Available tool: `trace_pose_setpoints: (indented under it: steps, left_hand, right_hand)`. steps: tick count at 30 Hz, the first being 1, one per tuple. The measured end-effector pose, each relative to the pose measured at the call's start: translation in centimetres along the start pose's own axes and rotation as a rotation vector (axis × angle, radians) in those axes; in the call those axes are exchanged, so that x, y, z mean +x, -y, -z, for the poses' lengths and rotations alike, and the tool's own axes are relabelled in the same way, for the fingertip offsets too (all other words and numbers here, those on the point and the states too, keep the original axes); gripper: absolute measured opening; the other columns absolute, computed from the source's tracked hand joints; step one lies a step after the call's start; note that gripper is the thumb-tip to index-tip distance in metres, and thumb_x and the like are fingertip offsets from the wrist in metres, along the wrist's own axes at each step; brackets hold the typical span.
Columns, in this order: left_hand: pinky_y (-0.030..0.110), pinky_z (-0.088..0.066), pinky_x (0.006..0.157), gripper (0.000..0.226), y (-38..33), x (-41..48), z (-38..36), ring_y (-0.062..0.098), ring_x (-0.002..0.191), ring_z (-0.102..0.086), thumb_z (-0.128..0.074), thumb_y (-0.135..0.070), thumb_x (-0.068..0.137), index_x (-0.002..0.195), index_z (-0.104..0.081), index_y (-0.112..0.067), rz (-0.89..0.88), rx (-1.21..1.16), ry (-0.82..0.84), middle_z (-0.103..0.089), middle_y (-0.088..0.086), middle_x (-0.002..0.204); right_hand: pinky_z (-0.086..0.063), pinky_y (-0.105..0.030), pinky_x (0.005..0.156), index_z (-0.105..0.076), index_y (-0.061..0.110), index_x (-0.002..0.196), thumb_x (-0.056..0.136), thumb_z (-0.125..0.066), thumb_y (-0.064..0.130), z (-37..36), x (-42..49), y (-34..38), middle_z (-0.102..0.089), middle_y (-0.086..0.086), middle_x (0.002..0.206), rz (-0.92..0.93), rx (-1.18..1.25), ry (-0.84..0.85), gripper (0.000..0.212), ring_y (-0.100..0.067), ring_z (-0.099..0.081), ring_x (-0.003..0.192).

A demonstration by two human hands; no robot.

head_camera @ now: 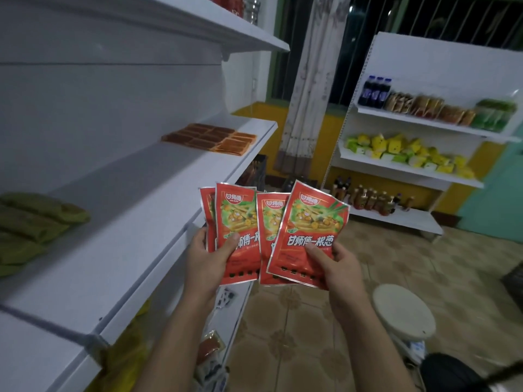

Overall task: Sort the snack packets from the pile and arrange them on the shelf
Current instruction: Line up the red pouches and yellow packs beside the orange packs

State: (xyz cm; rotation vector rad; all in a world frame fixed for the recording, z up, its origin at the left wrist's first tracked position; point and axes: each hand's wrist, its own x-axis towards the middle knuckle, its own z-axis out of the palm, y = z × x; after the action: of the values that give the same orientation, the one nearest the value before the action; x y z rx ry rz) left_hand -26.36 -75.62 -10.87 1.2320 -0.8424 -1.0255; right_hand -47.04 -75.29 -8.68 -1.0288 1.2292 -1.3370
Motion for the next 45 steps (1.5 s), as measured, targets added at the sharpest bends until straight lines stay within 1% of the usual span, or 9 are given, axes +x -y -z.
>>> trace_pose_setpoints:
  steps: [11,15,20,25,29,34,38,41,45]
  left_hand:
    - [0.052,-0.058,0.085,0.060,0.2,7.1,-3.3,0.021,0.094,-0.073,-0.076,-0.043,0.074,0.129,-0.055,-0.028,0.018,0.026,-0.023,-0.072,-0.003,0.113]
    - [0.052,-0.057,0.088,0.052,0.3,10.0,-5.2,0.020,0.094,-0.073,-0.077,-0.036,0.078,0.126,-0.057,-0.026,0.018,0.019,-0.093,-0.072,-0.002,0.111]
    - [0.054,-0.056,0.088,0.061,-0.4,14.3,-8.2,0.021,0.096,-0.072,-0.076,-0.051,0.067,0.122,-0.055,-0.035,-0.012,0.072,-0.218,-0.071,-0.006,0.113]
    - [0.048,-0.058,0.086,0.044,-1.2,17.8,-9.5,0.017,0.093,-0.073,-0.078,-0.035,0.078,0.116,-0.056,-0.032,-0.045,0.077,-0.363,-0.072,-0.005,0.109]
    - [0.037,-0.060,0.079,0.037,-2.3,19.9,-8.8,0.012,0.087,-0.073,-0.077,-0.029,0.083,0.113,-0.055,-0.029,-0.090,0.103,-0.536,-0.072,-0.006,0.106]
    - [0.046,-0.059,0.081,0.040,-4.3,22.3,-5.2,0.017,0.086,-0.074,-0.078,-0.035,0.081,0.113,-0.054,-0.029,-0.071,0.122,-0.699,-0.073,-0.006,0.104]
    - [0.029,-0.055,0.067,0.046,-6.0,25.4,-1.4,0.013,0.082,-0.071,-0.081,-0.029,0.079,0.115,-0.052,-0.024,-0.105,0.183,-0.785,-0.070,-0.006,0.100]
    - [0.017,-0.050,0.055,0.045,-6.4,28.1,1.4,0.006,0.076,-0.069,-0.085,-0.026,0.075,0.111,-0.058,-0.021,-0.098,0.258,-0.876,-0.071,-0.007,0.095]
    - [0.036,-0.057,0.079,0.058,-6.1,31.0,4.7,0.020,0.090,-0.070,-0.088,-0.032,0.069,0.113,-0.054,-0.016,-0.018,0.252,-0.978,-0.070,0.000,0.103]
  right_hand:
    - [-0.057,-0.039,0.073,-0.064,0.009,0.112,0.088,-0.068,0.013,-0.9,9.4,-0.9,-0.076,-0.008,0.095,-0.058,0.058,0.095,0.025,-0.028,-0.074,0.084]
    - [-0.057,-0.038,0.072,-0.064,0.010,0.111,0.089,-0.067,0.013,-1.0,14.7,-1.3,-0.076,-0.008,0.096,-0.083,0.078,0.170,0.023,-0.027,-0.074,0.084]
    - [-0.058,-0.037,0.069,-0.064,0.012,0.112,0.087,-0.069,0.015,-1.7,22.4,-0.8,-0.076,-0.007,0.099,-0.103,0.097,0.296,0.026,-0.026,-0.074,0.085]
    - [-0.056,-0.037,0.071,-0.064,0.011,0.115,0.087,-0.069,0.016,-3.7,28.7,-0.1,-0.076,-0.005,0.099,-0.132,0.080,0.454,0.029,-0.026,-0.074,0.086]
    - [-0.058,-0.027,0.061,-0.064,0.013,0.114,0.089,-0.068,0.018,-7.5,32.3,1.1,-0.077,-0.002,0.096,-0.132,0.045,0.610,0.026,-0.022,-0.075,0.083]
    - [-0.058,-0.023,0.059,-0.061,0.023,0.112,0.088,-0.070,0.023,-14.6,34.8,2.4,-0.076,0.004,0.093,-0.085,0.006,0.741,0.025,-0.017,-0.075,0.080]
    - [-0.060,-0.027,0.069,-0.056,0.022,0.116,0.085,-0.075,0.020,-21.1,37.4,2.5,-0.072,-0.001,0.105,-0.044,-0.017,0.779,0.036,-0.017,-0.074,0.085]
    - [-0.058,-0.044,0.087,-0.049,0.014,0.129,0.080,-0.080,0.020,-25.7,39.3,1.8,-0.070,-0.005,0.113,-0.028,-0.073,0.810,0.058,-0.022,-0.072,0.094]
    - [-0.056,-0.032,0.082,-0.046,0.018,0.132,0.079,-0.081,0.016,-30.1,41.2,1.1,-0.069,0.002,0.114,0.111,-0.123,0.841,0.064,-0.014,-0.068,0.099]
